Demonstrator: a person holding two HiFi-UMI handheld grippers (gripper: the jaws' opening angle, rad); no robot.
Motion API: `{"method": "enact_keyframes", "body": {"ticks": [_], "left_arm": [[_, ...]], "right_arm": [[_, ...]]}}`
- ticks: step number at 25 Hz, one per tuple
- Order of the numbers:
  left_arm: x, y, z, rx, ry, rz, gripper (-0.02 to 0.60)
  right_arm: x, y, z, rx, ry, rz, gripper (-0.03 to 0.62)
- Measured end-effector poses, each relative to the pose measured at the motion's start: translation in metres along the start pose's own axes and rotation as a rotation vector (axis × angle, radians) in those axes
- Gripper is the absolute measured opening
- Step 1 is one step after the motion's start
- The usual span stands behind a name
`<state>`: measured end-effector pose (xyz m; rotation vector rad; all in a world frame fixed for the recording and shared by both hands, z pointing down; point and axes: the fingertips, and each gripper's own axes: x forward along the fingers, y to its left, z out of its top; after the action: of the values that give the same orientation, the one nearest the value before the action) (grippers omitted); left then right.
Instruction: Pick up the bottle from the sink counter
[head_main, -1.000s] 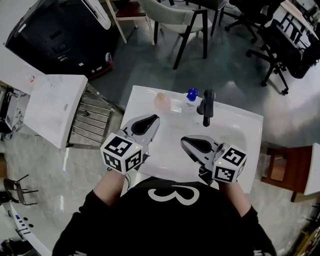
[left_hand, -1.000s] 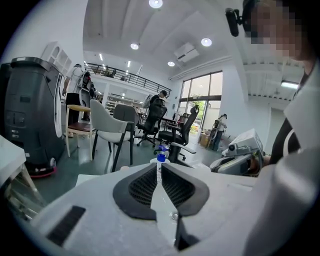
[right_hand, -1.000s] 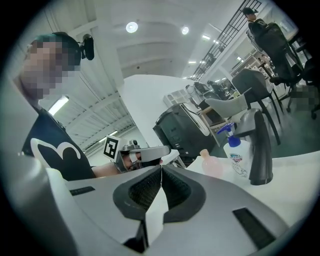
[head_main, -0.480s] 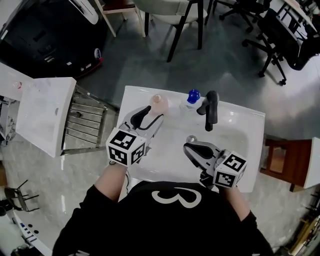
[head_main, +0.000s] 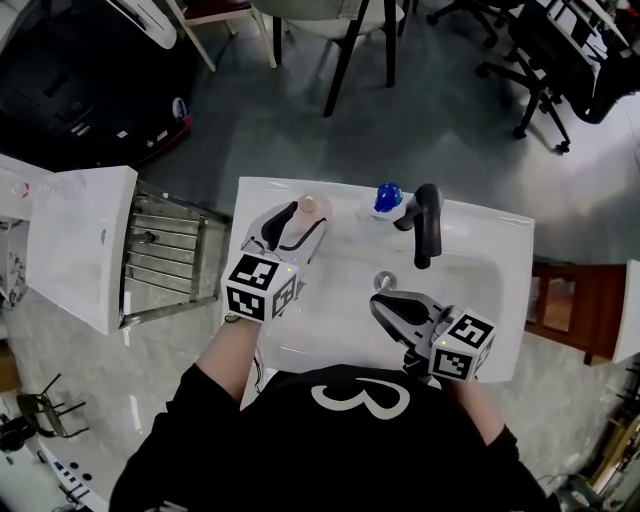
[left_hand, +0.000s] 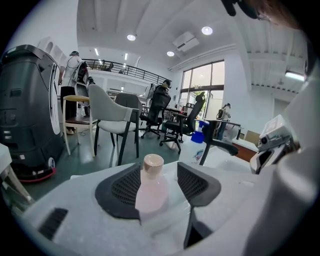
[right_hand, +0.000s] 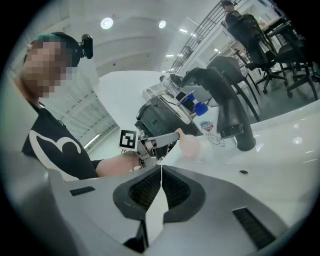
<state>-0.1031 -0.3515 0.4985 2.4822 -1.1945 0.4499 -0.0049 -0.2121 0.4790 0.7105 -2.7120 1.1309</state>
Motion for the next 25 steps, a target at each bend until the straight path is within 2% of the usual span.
{"method": "enact_keyframes", "body": {"ticks": [8, 14, 25], "left_arm": [[0.020, 0.008, -0.010, 0.032, -0.004, 0.005, 0.225], [0.026, 0.013, -0.009, 0.039, -0.031, 0.013, 0.177], [0.029, 0.010, -0.008, 0.118, -0.045, 0.030, 0.150]], "right_arm": [[0.010, -0.006, -0.007, 0.019, 0.016, -0.011, 0.015], [0.014, -0.009, -0.013, 0.040, 0.020, -0.017, 0.015], [0.020, -0.013, -0.018, 0.062, 0.024, -0.036, 0.014]]}}
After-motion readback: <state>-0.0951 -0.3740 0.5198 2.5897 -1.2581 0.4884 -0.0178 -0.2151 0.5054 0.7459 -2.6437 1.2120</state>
